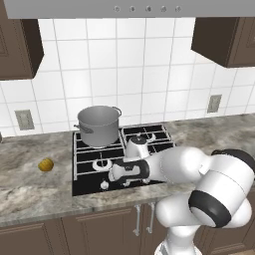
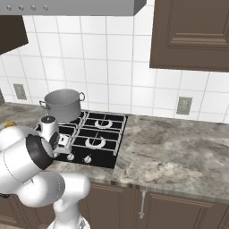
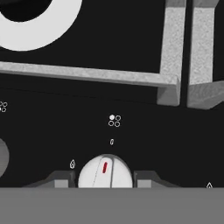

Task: Turn on the burner for the pot on the stove. Wait thirty seconds for the pot to heat up. Then add the squash to the pot.

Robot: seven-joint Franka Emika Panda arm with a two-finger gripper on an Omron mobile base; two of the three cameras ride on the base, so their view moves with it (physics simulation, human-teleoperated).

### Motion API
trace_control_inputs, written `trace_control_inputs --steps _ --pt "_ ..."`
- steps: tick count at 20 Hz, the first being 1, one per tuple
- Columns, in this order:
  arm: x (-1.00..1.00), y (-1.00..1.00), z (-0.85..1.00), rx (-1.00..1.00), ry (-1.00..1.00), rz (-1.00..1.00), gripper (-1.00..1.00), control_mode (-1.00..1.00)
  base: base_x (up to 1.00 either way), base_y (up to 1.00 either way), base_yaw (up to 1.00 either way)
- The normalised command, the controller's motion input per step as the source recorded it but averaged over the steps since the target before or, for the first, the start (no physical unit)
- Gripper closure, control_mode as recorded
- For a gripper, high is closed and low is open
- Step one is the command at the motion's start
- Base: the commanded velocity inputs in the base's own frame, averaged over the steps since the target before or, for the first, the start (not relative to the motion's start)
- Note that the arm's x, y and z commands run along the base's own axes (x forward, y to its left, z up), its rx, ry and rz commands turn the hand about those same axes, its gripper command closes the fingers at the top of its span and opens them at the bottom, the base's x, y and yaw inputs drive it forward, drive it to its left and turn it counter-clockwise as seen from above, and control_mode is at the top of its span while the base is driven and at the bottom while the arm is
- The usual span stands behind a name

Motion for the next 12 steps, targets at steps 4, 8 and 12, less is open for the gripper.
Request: trace_control_inputs --steps 4,8,12 --pt "-0.10 0.00 0.00 0.00 -0.02 0.13 1.00 -1.00 0.00 0.00 0.00" --pt "-0.14 0.00 -0.01 0.00 -0.03 0.27 1.00 -1.00 0.00 0.00 0.00" --pt "-0.19 -0.04 -0.10 -0.02 -0.03 0.36 1.00 -1.00 0.00 0.00 0.00"
